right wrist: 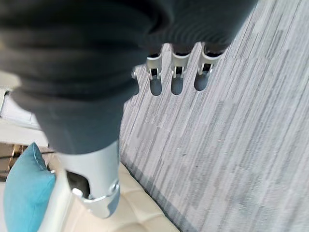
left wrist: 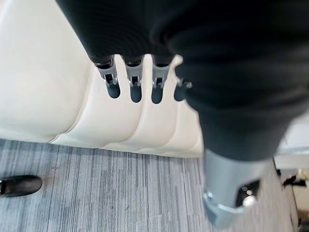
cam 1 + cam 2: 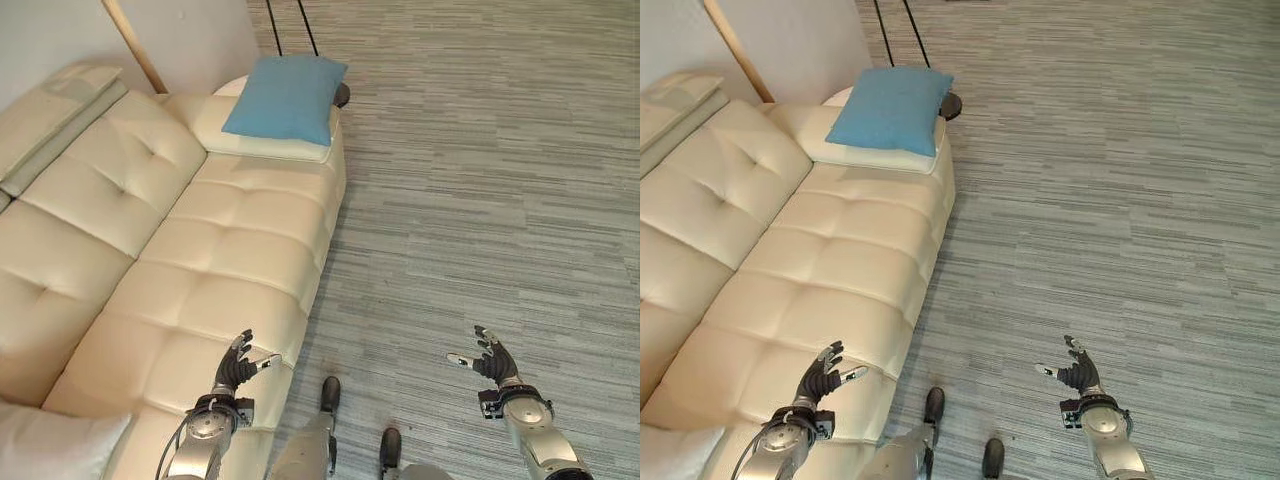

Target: Pick up all the scattered cushions and arrange them neatly on the sofa.

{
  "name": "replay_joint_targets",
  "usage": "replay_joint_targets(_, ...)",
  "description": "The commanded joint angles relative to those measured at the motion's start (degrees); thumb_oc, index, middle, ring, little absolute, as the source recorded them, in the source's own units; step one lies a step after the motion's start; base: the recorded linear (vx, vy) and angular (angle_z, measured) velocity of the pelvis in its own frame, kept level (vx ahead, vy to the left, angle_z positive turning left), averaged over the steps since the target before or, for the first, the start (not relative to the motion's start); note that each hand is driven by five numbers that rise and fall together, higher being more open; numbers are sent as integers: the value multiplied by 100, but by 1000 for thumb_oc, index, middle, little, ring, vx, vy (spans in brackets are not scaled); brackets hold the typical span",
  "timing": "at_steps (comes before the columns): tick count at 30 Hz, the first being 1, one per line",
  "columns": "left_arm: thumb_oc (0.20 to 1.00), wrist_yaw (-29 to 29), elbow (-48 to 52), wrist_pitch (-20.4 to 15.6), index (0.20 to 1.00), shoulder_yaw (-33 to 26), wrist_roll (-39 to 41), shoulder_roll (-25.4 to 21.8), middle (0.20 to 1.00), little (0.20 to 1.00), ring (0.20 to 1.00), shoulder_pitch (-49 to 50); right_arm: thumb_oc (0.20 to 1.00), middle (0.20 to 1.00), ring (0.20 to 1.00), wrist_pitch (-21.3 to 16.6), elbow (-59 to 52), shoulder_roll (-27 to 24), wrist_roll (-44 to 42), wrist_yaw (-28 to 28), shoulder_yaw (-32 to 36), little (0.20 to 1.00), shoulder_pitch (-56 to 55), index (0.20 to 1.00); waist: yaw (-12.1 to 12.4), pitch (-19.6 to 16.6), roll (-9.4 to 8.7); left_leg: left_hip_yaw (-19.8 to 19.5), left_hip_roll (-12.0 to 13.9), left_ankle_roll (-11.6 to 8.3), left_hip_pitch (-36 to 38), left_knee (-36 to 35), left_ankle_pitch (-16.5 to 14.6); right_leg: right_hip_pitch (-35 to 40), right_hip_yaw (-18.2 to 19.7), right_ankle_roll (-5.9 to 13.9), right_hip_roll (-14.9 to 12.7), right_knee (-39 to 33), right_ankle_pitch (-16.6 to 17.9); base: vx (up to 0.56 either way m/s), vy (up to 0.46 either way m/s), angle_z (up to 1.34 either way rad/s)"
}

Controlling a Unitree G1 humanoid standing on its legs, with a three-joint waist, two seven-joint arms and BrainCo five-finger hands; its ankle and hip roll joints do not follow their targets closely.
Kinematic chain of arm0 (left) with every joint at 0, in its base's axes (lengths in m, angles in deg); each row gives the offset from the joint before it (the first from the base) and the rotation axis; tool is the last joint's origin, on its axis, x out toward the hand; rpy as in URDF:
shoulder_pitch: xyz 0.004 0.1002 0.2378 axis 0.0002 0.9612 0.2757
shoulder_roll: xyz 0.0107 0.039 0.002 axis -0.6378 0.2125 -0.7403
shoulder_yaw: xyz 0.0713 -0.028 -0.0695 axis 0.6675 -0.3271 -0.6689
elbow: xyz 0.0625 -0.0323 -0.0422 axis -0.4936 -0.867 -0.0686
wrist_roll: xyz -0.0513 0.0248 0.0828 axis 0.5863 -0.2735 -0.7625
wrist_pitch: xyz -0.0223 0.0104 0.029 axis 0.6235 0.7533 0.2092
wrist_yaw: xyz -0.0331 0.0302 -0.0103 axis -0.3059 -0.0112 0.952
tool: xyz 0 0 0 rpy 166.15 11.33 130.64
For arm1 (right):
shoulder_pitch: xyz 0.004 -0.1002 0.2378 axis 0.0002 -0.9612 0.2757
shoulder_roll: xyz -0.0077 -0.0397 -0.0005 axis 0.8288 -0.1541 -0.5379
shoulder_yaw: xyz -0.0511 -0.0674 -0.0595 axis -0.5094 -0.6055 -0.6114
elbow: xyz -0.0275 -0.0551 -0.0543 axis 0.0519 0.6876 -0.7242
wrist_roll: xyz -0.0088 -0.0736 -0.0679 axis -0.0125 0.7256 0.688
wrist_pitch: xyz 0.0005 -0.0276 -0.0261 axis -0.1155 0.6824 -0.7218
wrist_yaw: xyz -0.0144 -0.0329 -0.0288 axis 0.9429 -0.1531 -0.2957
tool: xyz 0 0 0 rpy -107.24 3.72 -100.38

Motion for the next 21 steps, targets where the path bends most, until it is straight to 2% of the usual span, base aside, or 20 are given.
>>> replay_joint_targets(1, 1000, 43, 461, -190, 1000, 76, -5, -511, 1000, 1000, 1000, 100, 1000, 1000, 1000, -197, -100, 95, 154, 66, -11, 1000, 164, 1000, 209, -207, -572, 175, -285, 223, -355, 501, -511, 203, 211, 674, -548, 1155, -822, 265, 151, -29)
replay_joint_targets(2, 1000, 48, 436, -167, 1000, 114, -19, -545, 1000, 1000, 1000, 62, 1000, 1000, 1000, -182, -75, 109, 165, 81, 9, 1000, 165, 1000, 153, -183, -587, 207, -295, 291, -250, 518, -608, -7, 214, 794, -591, 1598, -643, 168, 102, -14)
replay_joint_targets(3, 1000, 48, 431, -169, 1000, 115, -19, -546, 1000, 1000, 1000, 57, 1000, 1000, 1000, -181, -75, 110, 165, 81, 11, 1000, 167, 1000, 163, -185, -594, 219, -300, 295, -258, 525, -613, -35, 227, 799, -600, 1641, -665, 229, 151, -11)
replay_joint_targets(4, 1000, 33, 404, -144, 1000, 162, -28, -618, 1000, 1000, 1000, -23, 1000, 1000, 1000, -152, -115, 144, 163, 85, 72, 1000, 119, 1000, 17, -144, -574, 292, -305, 407, -43, 537, -769, -443, 214, 978, -679, 2463, -236, 133, 99, -5)
replay_joint_targets(5, 1000, 33, 402, -145, 1000, 163, -28, -618, 1000, 1000, 1000, -24, 1000, 1000, 1000, -149, -120, 144, 163, 85, 74, 1000, 115, 1000, 27, -150, -580, 302, -309, 409, -52, 538, -770, -471, 226, 980, -686, 2498, -251, 205, 140, -4)
replay_joint_targets(6, 1000, 33, 443, -126, 1000, 188, -55, -644, 1000, 1000, 1000, -39, 1000, 1000, 1000, -150, -144, 177, 161, 81, 116, 1000, 60, 1000, -58, -114, -553, 327, -289, 456, 100, 503, -843, -727, 177, 1009, -724, 2835, 16, 230, 127, 0)
replay_joint_targets(7, 1000, 35, 520, -121, 1000, 234, -40, -657, 1000, 1000, 1000, -131, 1000, 1000, 1000, -153, -150, 200, 146, 70, 157, 1000, 25, 1000, -165, -35, -493, 341, -261, 507, 358, 428, -981, -1192, 3, 924, -767, 3176, 61, 314, 154, -11)
replay_joint_targets(10, 1000, 46, 579, -123, 1000, 273, -29, -658, 1000, 1000, 1000, -219, 1000, 1000, 1000, -158, -129, 205, 85, 35, 206, 1000, 48, 1000, -299, 38, -454, 318, -270, 493, 614, 357, -1130, -1500, -207, 813, -725, 2766, -84, 291, 34, -20)
replay_joint_targets(11, 1000, 47, 609, -125, 1000, 299, -8, -663, 1000, 1000, 1000, -281, 1000, 1000, 1000, -175, -120, 195, 2, 0, 245, 1000, 79, 1000, -422, 76, -498, 333, -323, 464, 877, 267, -1272, -1769, -347, 776, -671, 2005, 4, 339, -73, 3)
replay_joint_targets(14, 1000, -16, 588, -139, 1000, 298, -7, -620, 1000, 1000, 1000, -424, 1000, 1000, 1000, -170, -53, 218, -39, -62, 232, 1000, 88, 1000, -560, 138, -547, 297, -324, 353, 1304, 116, -1505, -1888, -638, 905, -678, 663, 426, 403, -131, -5)
replay_joint_targets(15, 1000, -44, 572, -164, 1000, 320, -23, -606, 1000, 1000, 1000, -486, 1000, 1000, 1000, -166, -23, 237, -29, -75, 213, 1000, 82, 1000, -602, 127, -568, 287, -320, 326, 1391, 74, -1552, -1967, -645, 955, -692, 489, 516, 391, -164, 8)
replay_joint_targets(18, 1000, -8, 617, -185, 1000, 359, -47, -562, 1000, 1000, 1000, -517, 1000, 1000, 1000, -140, -128, 227, 41, -48, 217, 1000, -43, 1000, -633, 47, -617, 257, -356, 309, 1560, 38, -1713, -1749, -612, 918, -682, 244, 607, 331, -131, 27)
replay_joint_targets(19, 1000, -44, 589, -193, 1000, 421, -7, -439, 1000, 1000, 1000, -560, 1000, 1000, 1000, -199, -136, 244, -3, -42, 216, 1000, -105, 1000, -692, -117, -602, 261, -259, 256, 1736, 62, -1853, -1649, -537, 801, -631, 409, 628, 430, -165, 34)
replay_joint_targets(21, 1000, -51, 613, -187, 1000, 462, 71, -402, 1000, 1000, 1000, -543, 1000, 1000, 1000, -201, -164, 233, -48, -19, 198, 1000, -139, 1000, -715, -191, -558, 265, -132, 147, 1735, 274, -1914, -1563, -606, 722, -596, 505, 536, 452, -208, 42)
